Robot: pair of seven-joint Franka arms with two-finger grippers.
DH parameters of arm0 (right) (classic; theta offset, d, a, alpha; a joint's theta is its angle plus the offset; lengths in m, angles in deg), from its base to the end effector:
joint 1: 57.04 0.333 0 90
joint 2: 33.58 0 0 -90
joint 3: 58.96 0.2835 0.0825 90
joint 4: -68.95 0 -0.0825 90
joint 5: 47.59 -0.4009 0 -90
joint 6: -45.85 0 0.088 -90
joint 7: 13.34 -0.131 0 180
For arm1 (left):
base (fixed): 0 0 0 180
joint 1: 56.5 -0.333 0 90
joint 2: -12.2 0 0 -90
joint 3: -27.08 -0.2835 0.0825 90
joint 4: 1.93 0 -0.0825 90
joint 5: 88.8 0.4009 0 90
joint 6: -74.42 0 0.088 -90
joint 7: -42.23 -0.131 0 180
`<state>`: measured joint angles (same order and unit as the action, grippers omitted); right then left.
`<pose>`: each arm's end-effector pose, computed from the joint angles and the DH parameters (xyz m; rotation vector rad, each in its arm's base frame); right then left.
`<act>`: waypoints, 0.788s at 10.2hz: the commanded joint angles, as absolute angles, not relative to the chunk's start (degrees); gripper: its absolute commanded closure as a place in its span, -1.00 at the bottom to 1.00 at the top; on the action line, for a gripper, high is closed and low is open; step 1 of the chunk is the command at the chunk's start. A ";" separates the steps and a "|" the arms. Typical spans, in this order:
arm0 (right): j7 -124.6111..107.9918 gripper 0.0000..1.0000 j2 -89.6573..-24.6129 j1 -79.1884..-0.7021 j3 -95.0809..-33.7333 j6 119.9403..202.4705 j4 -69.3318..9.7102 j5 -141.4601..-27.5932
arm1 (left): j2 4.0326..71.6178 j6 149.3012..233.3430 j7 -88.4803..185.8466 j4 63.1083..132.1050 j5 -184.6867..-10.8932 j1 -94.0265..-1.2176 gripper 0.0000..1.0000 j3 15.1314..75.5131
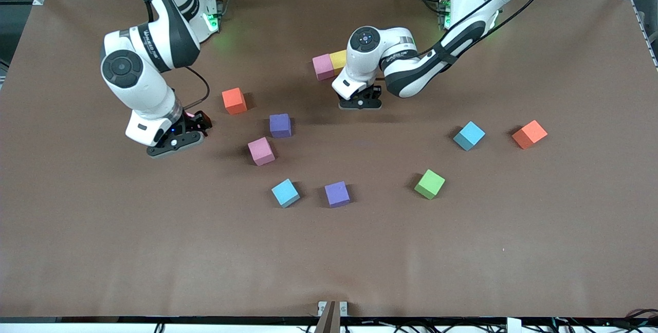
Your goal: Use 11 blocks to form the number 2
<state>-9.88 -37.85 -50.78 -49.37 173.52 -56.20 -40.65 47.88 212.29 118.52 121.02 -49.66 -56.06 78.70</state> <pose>0.5304 0.1447 0.2859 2.9917 0.6255 -0.0305 0.3212 -0.4524 0.1430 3.1367 -0.0515 -0.0771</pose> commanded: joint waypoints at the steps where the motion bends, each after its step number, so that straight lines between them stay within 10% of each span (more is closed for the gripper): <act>1: -2.05 -1.00 -33.15 -55.17 -48.94 174.25 -61.47 -41.35 | 47.71 213.29 119.05 122.96 -47.41 -56.67 1.00 79.29; 8: 32.04 -1.00 -31.56 -61.69 -49.38 180.66 -72.20 -54.86 | 49.11 214.17 122.20 122.61 -44.60 -55.53 1.00 79.12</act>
<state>23.29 -33.76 -58.92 -49.73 178.34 -68.49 -50.66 48.17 213.77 119.53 122.72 -47.54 -55.70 78.74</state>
